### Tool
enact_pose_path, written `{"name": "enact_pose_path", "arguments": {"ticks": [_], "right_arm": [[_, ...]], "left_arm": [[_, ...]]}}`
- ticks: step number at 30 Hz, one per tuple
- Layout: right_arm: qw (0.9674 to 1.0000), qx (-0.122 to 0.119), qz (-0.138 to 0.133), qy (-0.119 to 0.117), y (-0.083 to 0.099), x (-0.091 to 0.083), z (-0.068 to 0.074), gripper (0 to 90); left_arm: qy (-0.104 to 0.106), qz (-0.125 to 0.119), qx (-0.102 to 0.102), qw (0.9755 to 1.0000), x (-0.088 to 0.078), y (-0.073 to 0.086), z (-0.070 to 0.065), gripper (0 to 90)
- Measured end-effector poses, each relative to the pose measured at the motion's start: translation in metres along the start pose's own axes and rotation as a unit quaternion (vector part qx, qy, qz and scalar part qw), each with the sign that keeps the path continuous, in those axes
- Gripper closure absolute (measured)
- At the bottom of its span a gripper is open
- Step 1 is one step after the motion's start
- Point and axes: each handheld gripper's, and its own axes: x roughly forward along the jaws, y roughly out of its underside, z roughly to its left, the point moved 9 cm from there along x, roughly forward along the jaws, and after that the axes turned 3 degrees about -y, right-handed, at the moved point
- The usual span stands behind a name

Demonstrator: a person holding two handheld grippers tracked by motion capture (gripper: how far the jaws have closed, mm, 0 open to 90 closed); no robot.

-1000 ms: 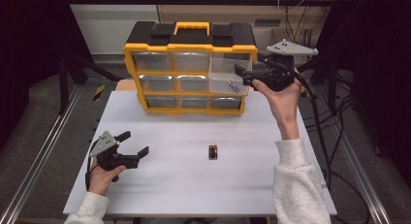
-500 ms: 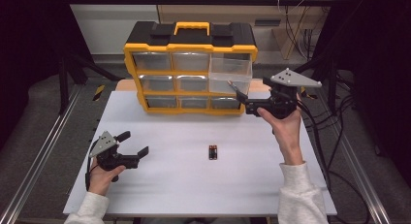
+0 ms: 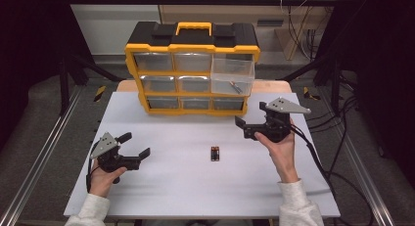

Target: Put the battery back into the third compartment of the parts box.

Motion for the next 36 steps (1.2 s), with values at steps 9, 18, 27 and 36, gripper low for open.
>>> {"name": "enact_pose_path", "arguments": {"ticks": [9,18,27,36], "right_arm": [[0.9995,0.009,0.028,-0.005,0.038,0.013,0.002,1.9],[0.9981,0.004,0.059,-0.014,0.062,0.031,0.013,1.9],[0.9956,0.000,0.091,-0.021,0.084,0.048,0.022,1.9],[0.9929,-0.003,0.116,-0.024,0.100,0.059,0.027,1.9]], "left_arm": [[-0.001,0.000,0.001,1.0000,0.000,0.000,0.000,1.8],[-0.001,-0.001,0.001,1.0000,0.000,0.000,0.000,1.8],[-0.001,0.000,0.000,1.0000,0.000,0.000,0.000,1.8],[-0.002,0.000,0.000,1.0000,0.000,0.000,0.000,1.8]]}}
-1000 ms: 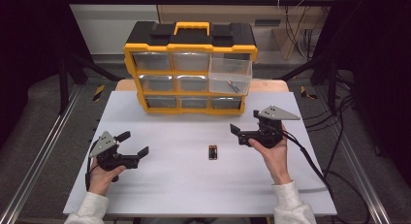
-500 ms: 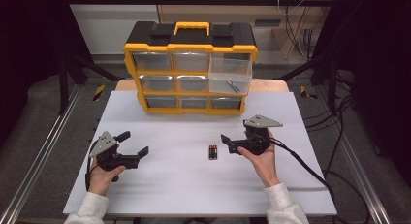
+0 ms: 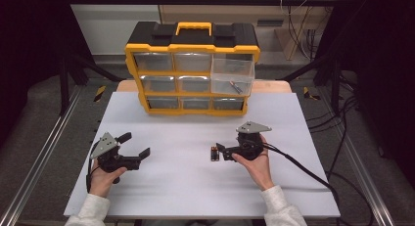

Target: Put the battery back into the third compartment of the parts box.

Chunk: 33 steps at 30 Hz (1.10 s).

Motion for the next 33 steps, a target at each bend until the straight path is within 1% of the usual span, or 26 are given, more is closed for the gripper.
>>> {"name": "enact_pose_path", "arguments": {"ticks": [1,5,7,8,12,13,14,15,21,22,23,24,27,28,31,32,33], "right_arm": [[1.0000,-0.003,0.006,-0.001,0.004,0.004,0.001,1.9],[0.9999,-0.001,0.017,-0.003,0.009,0.010,0.002,2.2],[0.9996,-0.002,0.028,-0.005,0.015,0.017,0.003,2.4],[0.9996,-0.002,0.028,-0.005,0.015,0.017,0.003,2.4],[0.9992,-0.002,0.041,-0.004,0.023,0.025,0.004,3.1],[0.9988,-0.002,0.048,-0.004,0.027,0.029,0.004,3.6],[0.9988,-0.002,0.048,-0.004,0.027,0.029,0.004,3.6],[0.9984,-0.004,0.056,-0.001,0.031,0.033,0.004,4.6],[0.9976,-0.003,0.069,0.006,0.038,0.040,0.002,8.7],[0.9973,-0.005,0.073,0.008,0.040,0.042,0.001,11.9],[0.9973,-0.005,0.073,0.008,0.040,0.042,0.001,11.9],[0.9969,-0.005,0.078,0.009,0.042,0.044,0.001,15.5],[0.9964,-0.008,0.083,0.009,0.045,0.046,0.001,21.5],[0.9964,-0.008,0.083,0.009,0.045,0.046,0.001,21.5],[0.9962,-0.006,0.087,0.004,0.047,0.047,0.002,29.4],[0.9962,-0.006,0.087,0.004,0.047,0.047,0.002,29.4],[0.9959,-0.005,0.091,0.001,0.048,0.047,0.003,35.0]], "left_arm": [[0.000,0.000,0.000,1.0000,0.000,0.000,0.000,1.8],[0.000,0.000,-0.001,1.0000,0.000,0.000,0.000,1.8],[0.000,0.000,0.000,1.0000,0.000,0.000,0.000,1.8],[-0.001,0.000,0.000,1.0000,0.000,0.000,0.000,1.8],[0.000,0.000,-0.001,1.0000,0.000,0.000,0.000,1.8],[0.000,0.000,-0.001,1.0000,0.000,0.000,0.000,1.8],[0.000,0.000,0.000,1.0000,0.000,0.000,-0.001,1.8],[0.000,0.000,-0.001,1.0000,0.001,0.000,-0.001,1.8],[0.000,0.000,-0.001,1.0000,0.001,0.000,-0.001,1.8],[0.000,0.000,-0.001,1.0000,0.001,0.000,-0.001,1.8],[0.000,0.000,-0.001,1.0000,0.001,0.000,-0.001,1.8],[0.000,0.000,0.000,1.0000,0.001,0.000,-0.001,1.8],[0.000,0.000,-0.001,1.0000,0.001,0.000,-0.001,1.8],[0.000,0.000,-0.001,1.0000,0.001,0.000,-0.001,1.8],[0.000,0.000,-0.001,1.0000,0.000,0.000,-0.001,1.8],[0.000,0.000,-0.001,1.0000,0.000,0.000,-0.001,1.8],[0.000,-0.001,-0.001,1.0000,0.000,0.000,-0.001,1.8]]}}
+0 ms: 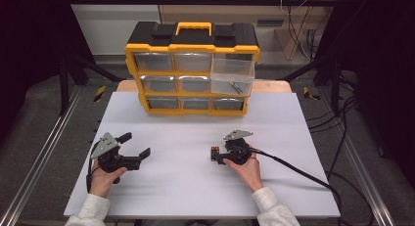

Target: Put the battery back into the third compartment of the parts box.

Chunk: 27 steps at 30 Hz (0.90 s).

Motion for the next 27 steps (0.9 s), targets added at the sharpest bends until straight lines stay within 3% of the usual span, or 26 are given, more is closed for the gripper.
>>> {"name": "enact_pose_path", "arguments": {"ticks": [11,27], "right_arm": [[0.9996,0.009,0.014,-0.023,0.0028,0.0006,0.0040,55.8],[0.9993,0.017,0.029,-0.019,0.0057,-0.0002,0.0032,68.6]], "left_arm": [[0.000,0.000,0.000,1.0000,-0.0001,-0.0001,0.0001,1.8],[-0.001,0.001,0.001,1.0000,-0.0003,0.0000,0.0000,1.9]]}}
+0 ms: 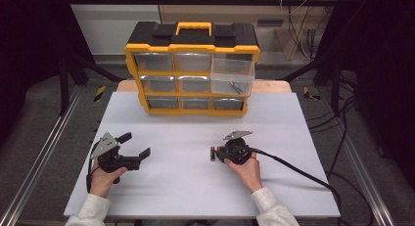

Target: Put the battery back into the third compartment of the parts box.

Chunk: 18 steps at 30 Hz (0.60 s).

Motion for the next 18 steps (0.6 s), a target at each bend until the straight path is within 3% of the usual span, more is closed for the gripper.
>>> {"name": "enact_pose_path", "arguments": {"ticks": [7,18], "right_arm": [[0.9999,0.008,0.008,0.003,0.0021,-0.0002,0.0000,76.2],[0.9999,0.008,0.009,0.007,0.0021,-0.0019,-0.0011,77.3]], "left_arm": [[0.000,0.000,0.000,1.0000,-0.0002,-0.0001,0.0001,1.9],[0.000,0.000,0.001,1.0000,0.0001,0.0000,-0.0002,1.9]]}}
